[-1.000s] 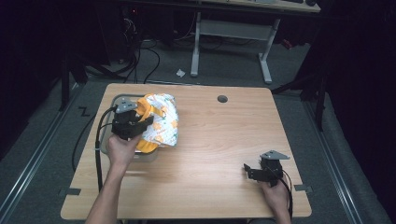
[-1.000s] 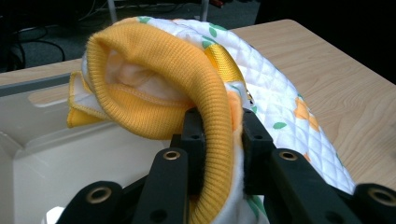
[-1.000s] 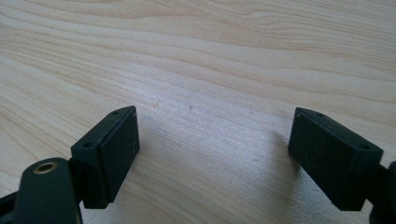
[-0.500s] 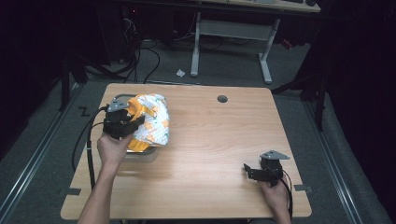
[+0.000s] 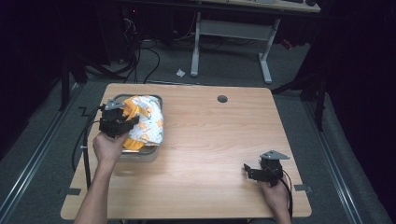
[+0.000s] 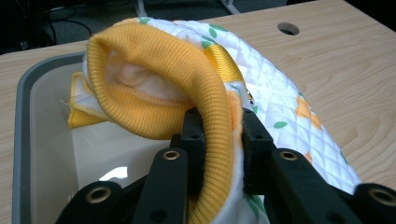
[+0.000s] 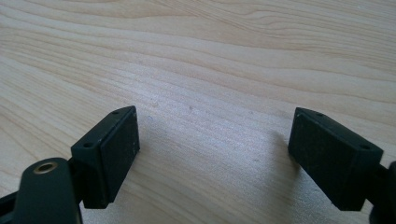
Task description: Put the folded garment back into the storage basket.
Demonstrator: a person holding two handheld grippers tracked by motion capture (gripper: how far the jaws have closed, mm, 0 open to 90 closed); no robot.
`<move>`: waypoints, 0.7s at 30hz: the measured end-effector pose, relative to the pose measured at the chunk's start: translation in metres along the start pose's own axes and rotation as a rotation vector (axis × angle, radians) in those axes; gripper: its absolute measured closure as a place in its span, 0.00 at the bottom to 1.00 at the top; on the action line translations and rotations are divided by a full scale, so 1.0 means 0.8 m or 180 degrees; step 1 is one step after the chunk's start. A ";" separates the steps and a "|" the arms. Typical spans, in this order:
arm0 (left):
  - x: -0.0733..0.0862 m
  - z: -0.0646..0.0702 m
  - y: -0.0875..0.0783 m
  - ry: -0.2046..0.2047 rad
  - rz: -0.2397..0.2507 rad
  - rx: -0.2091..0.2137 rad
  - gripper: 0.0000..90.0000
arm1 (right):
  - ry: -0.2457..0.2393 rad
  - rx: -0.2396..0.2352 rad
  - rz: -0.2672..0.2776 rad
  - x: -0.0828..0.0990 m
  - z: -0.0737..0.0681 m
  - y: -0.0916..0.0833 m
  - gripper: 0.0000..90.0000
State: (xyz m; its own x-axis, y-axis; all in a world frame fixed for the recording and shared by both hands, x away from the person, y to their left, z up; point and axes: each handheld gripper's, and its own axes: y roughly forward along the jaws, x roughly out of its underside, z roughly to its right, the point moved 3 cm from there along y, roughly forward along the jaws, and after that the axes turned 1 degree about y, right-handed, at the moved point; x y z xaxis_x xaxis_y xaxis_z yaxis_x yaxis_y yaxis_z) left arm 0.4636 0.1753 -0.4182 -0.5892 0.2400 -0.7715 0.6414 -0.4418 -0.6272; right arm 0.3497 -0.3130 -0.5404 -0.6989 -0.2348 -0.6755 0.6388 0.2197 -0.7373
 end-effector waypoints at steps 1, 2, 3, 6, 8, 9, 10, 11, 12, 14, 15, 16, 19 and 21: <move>0.001 -0.002 0.002 0.0000 -0.0018 -0.0006 0.84 | -0.0001 0.0000 0.0001 0.000 0.000 0.000 0.18; 0.001 -0.002 0.002 0.0000 -0.0018 -0.0006 0.84 | -0.0001 0.0000 0.0001 0.000 0.000 0.000 0.18; 0.002 -0.003 0.003 -0.0003 -0.0031 -0.0007 0.84 | -0.0001 0.0001 0.0001 0.000 0.000 0.000 0.18; 0.005 -0.007 0.009 -0.0027 -0.0106 -0.0042 0.83 | -0.0001 0.0001 0.0000 0.000 0.000 0.000 0.18; 0.007 -0.008 0.013 -0.0022 -0.0151 -0.0058 0.83 | 0.0000 0.0000 -0.0001 0.000 0.000 0.000 0.18; 0.007 -0.008 0.013 -0.0022 -0.0151 -0.0058 0.83 | 0.0000 0.0000 -0.0001 0.000 0.000 0.000 0.18; 0.008 -0.009 0.018 -0.0019 -0.0192 -0.0065 0.83 | 0.0003 0.0000 -0.0001 0.000 0.000 0.000 0.18; 0.008 -0.010 0.020 -0.0024 -0.0215 -0.0063 0.83 | 0.0003 0.0000 -0.0001 0.000 0.000 0.000 0.18; 0.009 -0.011 0.022 -0.0031 -0.0239 -0.0064 0.83 | 0.0003 -0.0002 -0.0005 0.000 0.000 0.000 0.18; 0.010 -0.013 0.027 -0.0030 -0.0279 -0.0091 0.83 | 0.0003 -0.0001 -0.0005 0.000 0.000 0.000 0.18; 0.011 -0.014 0.030 -0.0022 -0.0298 -0.0111 0.83 | 0.0003 -0.0002 -0.0006 0.000 0.000 0.000 0.18; 0.011 -0.014 0.032 -0.0017 -0.0316 -0.0129 0.83 | 0.0003 -0.0002 -0.0005 0.000 0.000 0.000 0.18; 0.012 -0.015 0.035 0.0001 -0.0355 -0.0156 0.83 | 0.0004 -0.0001 -0.0005 0.000 0.000 0.000 0.18; 0.014 -0.016 0.040 -0.0007 -0.0398 -0.0167 0.83 | 0.0004 0.0001 -0.0006 0.000 0.000 0.000 0.18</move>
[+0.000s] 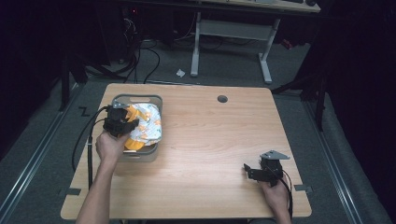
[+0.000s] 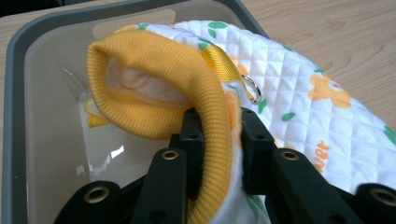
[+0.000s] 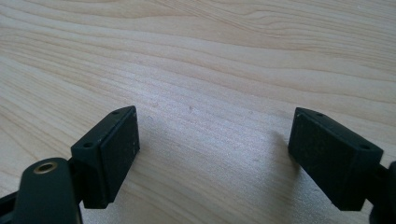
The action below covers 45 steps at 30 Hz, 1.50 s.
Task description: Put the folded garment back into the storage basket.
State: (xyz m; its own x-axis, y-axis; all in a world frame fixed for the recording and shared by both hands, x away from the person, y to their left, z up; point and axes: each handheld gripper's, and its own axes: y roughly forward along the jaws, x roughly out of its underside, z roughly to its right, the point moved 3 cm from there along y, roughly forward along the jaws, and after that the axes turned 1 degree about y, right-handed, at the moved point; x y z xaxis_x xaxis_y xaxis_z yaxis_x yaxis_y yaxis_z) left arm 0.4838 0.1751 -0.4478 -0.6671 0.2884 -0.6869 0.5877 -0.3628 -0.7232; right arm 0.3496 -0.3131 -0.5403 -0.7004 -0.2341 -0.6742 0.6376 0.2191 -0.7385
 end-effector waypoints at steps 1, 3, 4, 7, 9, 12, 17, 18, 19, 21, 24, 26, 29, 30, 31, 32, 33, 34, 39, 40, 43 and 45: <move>0.000 0.000 0.000 0.0000 0.0000 0.0000 0.83 | 0.0000 0.0000 0.0001 0.000 0.000 0.000 0.18; 0.001 -0.001 0.006 -0.0019 -0.0053 -0.0005 0.83 | 0.0000 0.0000 0.0001 0.000 0.000 0.000 0.18; 0.002 -0.001 0.009 -0.0025 -0.0072 -0.0010 0.83 | 0.0000 0.0000 0.0001 0.000 0.000 0.000 0.18; 0.004 -0.001 0.017 -0.0044 -0.0144 -0.0015 0.82 | 0.0000 0.0001 0.0001 0.000 0.000 0.000 0.18; 0.005 -0.002 0.022 -0.0041 -0.0199 -0.0025 0.82 | 0.0000 0.0001 0.0001 0.000 0.000 0.000 0.18; 0.006 -0.002 0.026 -0.0048 -0.0235 -0.0048 0.82 | 0.0000 0.0001 0.0001 0.000 0.000 0.000 0.18; 0.009 -0.003 0.036 -0.0081 -0.0353 -0.0072 0.83 | 0.0000 0.0000 0.0001 0.000 0.000 0.000 0.18; 0.010 -0.003 0.038 -0.0084 -0.0363 -0.0086 0.83 | 0.0000 0.0000 0.0000 0.000 0.000 0.000 0.18; 0.010 -0.003 0.038 -0.0084 -0.0363 -0.0086 0.83 | 0.0000 0.0000 0.0000 0.000 0.000 0.000 0.18; 0.010 -0.003 0.040 -0.0081 -0.0400 -0.0142 0.83 | 0.0000 0.0000 0.0000 0.000 0.000 0.000 0.18; 0.011 -0.005 0.041 -0.0161 -0.0451 -0.0155 0.82 | 0.0000 0.0000 0.0001 0.000 0.000 0.000 0.18; 0.011 -0.009 0.042 -0.0181 -0.0492 -0.0187 0.81 | 0.0000 0.0000 0.0001 0.000 0.000 0.000 0.18; 0.012 -0.010 0.042 -0.0216 -0.0510 -0.0225 0.80 | 0.0000 0.0000 0.0000 0.000 0.000 0.000 0.18; 0.012 -0.011 0.042 -0.0217 -0.0502 -0.0225 0.79 | 0.0000 0.0000 0.0001 0.000 0.000 0.000 0.18; 0.012 -0.011 0.041 -0.0251 -0.0464 -0.0213 0.78 | 0.0001 -0.0001 0.0000 0.000 0.000 0.000 0.18; 0.012 -0.011 0.040 -0.0287 -0.0446 -0.0209 0.75 | 0.0000 -0.0001 0.0001 0.000 0.000 0.000 0.18; 0.012 -0.012 0.040 -0.0305 -0.0441 -0.0221 0.71 | 0.0000 -0.0001 0.0001 0.000 0.000 0.000 0.18; 0.012 -0.013 0.040 -0.0331 -0.0434 -0.0223 0.67 | 0.0001 -0.0001 0.0001 0.000 0.000 0.000 0.18; 0.011 -0.014 0.034 -0.0378 -0.0282 -0.0300 0.54 | 0.0000 -0.0001 0.0001 0.000 0.000 0.000 0.18; 0.010 -0.014 0.030 -0.0397 -0.0194 -0.0314 0.51 | 0.0000 -0.0001 0.0001 0.000 0.000 0.000 0.18; 0.008 -0.010 0.023 -0.0370 -0.0078 -0.0308 0.48 | 0.0002 0.0000 0.0001 0.000 0.000 0.000 0.18; 0.007 -0.006 0.019 -0.0326 -0.0040 -0.0297 0.47 | -0.0001 -0.0001 0.0001 0.000 0.000 0.000 0.18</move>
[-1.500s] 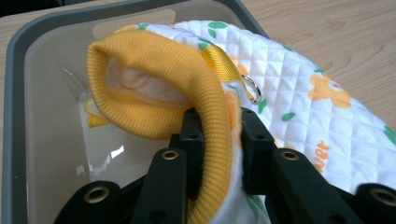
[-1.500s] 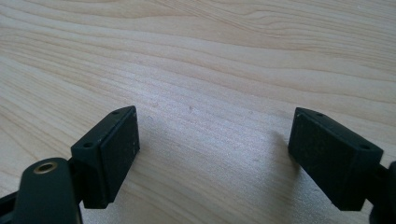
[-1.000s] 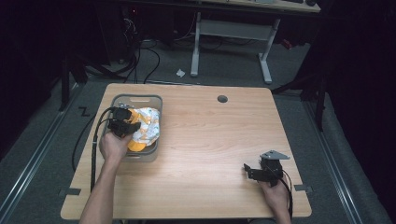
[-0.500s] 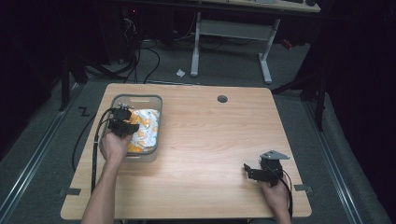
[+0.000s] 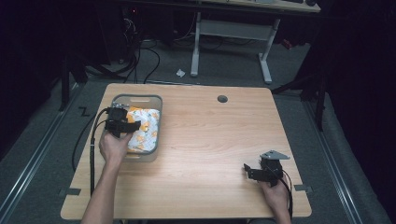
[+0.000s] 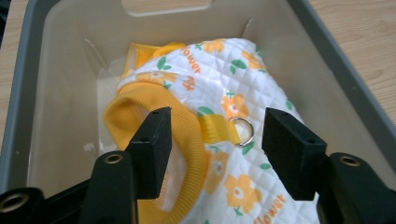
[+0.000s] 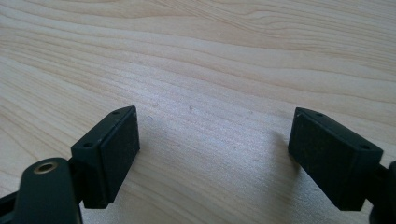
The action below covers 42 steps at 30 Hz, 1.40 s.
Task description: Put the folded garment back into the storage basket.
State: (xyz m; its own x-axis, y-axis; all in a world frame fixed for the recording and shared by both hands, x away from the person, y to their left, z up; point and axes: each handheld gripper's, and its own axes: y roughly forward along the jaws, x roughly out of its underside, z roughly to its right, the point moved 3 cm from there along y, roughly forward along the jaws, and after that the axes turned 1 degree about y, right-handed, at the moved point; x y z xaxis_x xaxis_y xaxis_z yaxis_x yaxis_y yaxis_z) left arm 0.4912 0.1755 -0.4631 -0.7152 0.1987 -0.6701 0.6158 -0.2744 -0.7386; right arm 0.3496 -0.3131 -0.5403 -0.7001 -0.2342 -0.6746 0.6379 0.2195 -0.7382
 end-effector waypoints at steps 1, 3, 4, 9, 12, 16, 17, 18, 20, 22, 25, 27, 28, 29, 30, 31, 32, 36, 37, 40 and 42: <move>0.000 0.002 -0.002 0.0010 0.0024 0.0008 0.47 | 0.0000 0.0000 -0.0001 0.000 0.000 0.000 0.18; -0.001 0.004 -0.005 0.0023 0.0047 0.0027 0.46 | 0.0001 0.0000 -0.0001 0.000 0.000 0.000 0.18; -0.002 0.008 -0.009 0.0043 0.0091 0.0064 0.46 | 0.0001 0.0000 0.0000 0.000 0.000 0.000 0.18; -0.003 0.017 -0.019 0.0097 0.0176 0.0110 0.45 | 0.0001 0.0000 -0.0001 0.000 0.000 0.000 0.18; -0.004 0.023 -0.026 0.0116 0.0239 0.0146 0.45 | 0.0001 0.0000 -0.0001 0.000 0.000 0.000 0.18; -0.004 0.031 -0.033 0.0171 0.0309 0.0187 0.44 | 0.0001 0.0000 -0.0001 0.000 0.000 0.000 0.18; -0.004 0.031 -0.033 0.0171 0.0309 0.0187 0.44 | 0.0001 0.0000 -0.0001 0.000 0.000 0.000 0.18; -0.004 0.033 -0.034 0.0184 0.0321 0.0194 0.44 | 0.0000 0.0000 -0.0001 0.000 0.000 0.000 0.18; -0.003 0.040 -0.037 0.0209 0.0355 0.0227 0.44 | 0.0001 0.0001 -0.0001 0.000 0.000 0.000 0.18; -0.002 0.044 -0.038 0.0224 0.0368 0.0242 0.44 | 0.0000 0.0000 -0.0001 0.000 0.000 0.000 0.18; 0.000 0.046 -0.038 0.0215 0.0391 0.0263 0.44 | 0.0001 0.0000 -0.0001 0.000 0.000 0.000 0.18; 0.002 0.051 -0.040 0.0219 0.0415 0.0287 0.44 | 0.0001 0.0000 -0.0001 0.000 0.000 0.000 0.18; 0.002 0.052 -0.041 0.0226 0.0424 0.0292 0.44 | 0.0001 0.0000 -0.0001 0.000 0.000 0.000 0.18; 0.003 0.053 -0.042 0.0231 0.0431 0.0303 0.44 | 0.0000 0.0000 -0.0001 0.000 0.000 0.000 0.18; 0.003 0.055 -0.043 0.0235 0.0439 0.0314 0.44 | 0.0000 0.0000 -0.0001 0.000 0.000 0.000 0.18; 0.003 0.057 -0.043 0.0238 0.0445 0.0324 0.44 | 0.0000 0.0000 -0.0001 0.000 0.000 0.000 0.18; 0.003 0.058 -0.044 0.0248 0.0446 0.0340 0.44 | 0.0001 0.0000 -0.0001 0.000 0.000 0.000 0.18; 0.005 0.068 -0.047 0.0300 0.0453 0.0393 0.43 | 0.0000 0.0000 -0.0001 0.000 0.000 0.000 0.18; 0.005 0.069 -0.048 0.0304 0.0455 0.0405 0.43 | 0.0002 0.0001 -0.0001 0.000 0.000 0.000 0.18; 0.007 0.074 -0.050 0.0322 0.0463 0.0430 0.43 | 0.0001 0.0001 0.0000 0.000 0.000 0.000 0.18; 0.007 0.076 -0.051 0.0335 0.0473 0.0444 0.43 | 0.0000 0.0001 -0.0001 0.000 0.000 0.000 0.18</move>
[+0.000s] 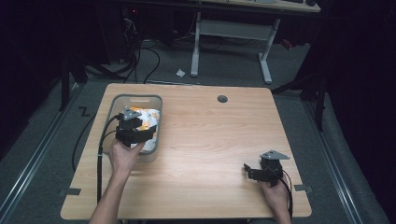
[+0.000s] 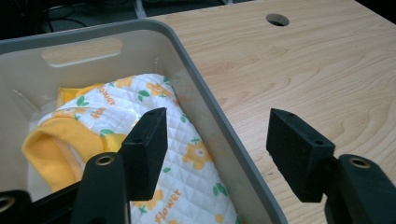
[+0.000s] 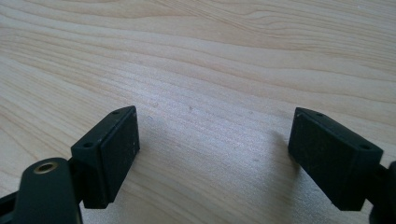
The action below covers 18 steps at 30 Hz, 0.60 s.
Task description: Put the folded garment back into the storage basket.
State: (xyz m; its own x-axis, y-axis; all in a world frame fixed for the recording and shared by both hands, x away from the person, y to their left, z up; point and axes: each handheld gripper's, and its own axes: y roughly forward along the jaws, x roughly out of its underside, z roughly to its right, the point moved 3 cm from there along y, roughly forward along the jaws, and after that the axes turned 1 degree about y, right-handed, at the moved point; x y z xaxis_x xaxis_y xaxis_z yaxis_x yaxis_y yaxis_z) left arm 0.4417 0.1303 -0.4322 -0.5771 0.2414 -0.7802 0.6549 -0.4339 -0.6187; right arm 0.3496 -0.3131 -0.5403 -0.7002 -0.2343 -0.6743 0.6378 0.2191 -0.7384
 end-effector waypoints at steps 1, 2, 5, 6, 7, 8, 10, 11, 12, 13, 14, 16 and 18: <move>0.000 0.001 -0.001 0.0009 0.0001 0.0004 0.43 | 0.0002 0.0000 0.0000 0.000 0.000 0.000 0.18; 0.000 0.003 -0.002 0.0012 0.0002 0.0017 0.43 | 0.0002 0.0000 0.0000 0.000 0.000 0.000 0.18; -0.001 0.007 -0.004 0.0041 0.0021 0.0032 0.43 | 0.0001 0.0000 0.0001 0.000 0.000 0.000 0.18; -0.001 0.009 -0.005 0.0050 0.0025 0.0043 0.43 | 0.0001 0.0000 0.0001 0.000 0.000 0.000 0.18; -0.001 0.010 -0.005 0.0050 0.0033 0.0048 0.43 | 0.0002 0.0000 0.0000 0.000 0.000 0.000 0.18; -0.002 0.010 -0.005 0.0083 0.0053 0.0052 0.43 | 0.0001 0.0000 0.0000 0.000 0.000 0.000 0.18; -0.001 0.013 -0.005 0.0063 0.0034 0.0065 0.43 | 0.0001 0.0000 0.0001 0.000 0.000 0.000 0.18; -0.002 0.013 -0.004 0.0096 0.0047 0.0063 0.43 | 0.0002 0.0000 0.0000 0.000 0.000 0.000 0.18; -0.002 0.013 -0.004 0.0111 0.0036 0.0065 0.43 | 0.0002 0.0000 0.0000 0.000 0.000 0.000 0.18; -0.002 0.015 -0.004 0.0099 0.0050 0.0073 0.43 | 0.0002 0.0000 0.0000 0.000 0.000 0.000 0.18; -0.002 0.016 -0.004 0.0104 0.0050 0.0076 0.43 | 0.0001 0.0000 0.0001 0.000 0.000 0.000 0.18; -0.001 0.020 -0.004 0.0095 0.0032 0.0110 0.43 | 0.0002 0.0000 0.0000 0.000 0.000 0.000 0.18; -0.001 0.024 -0.005 0.0116 0.0048 0.0124 0.43 | 0.0002 0.0000 0.0001 0.000 0.000 0.000 0.18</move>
State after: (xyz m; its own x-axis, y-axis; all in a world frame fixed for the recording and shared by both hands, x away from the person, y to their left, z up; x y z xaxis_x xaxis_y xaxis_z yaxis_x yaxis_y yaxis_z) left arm 0.4302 0.1153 -0.4271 -0.5486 0.2659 -0.7926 0.6435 -0.4710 -0.6034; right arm 0.3496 -0.3131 -0.5403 -0.7003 -0.2337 -0.6745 0.6379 0.2192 -0.7383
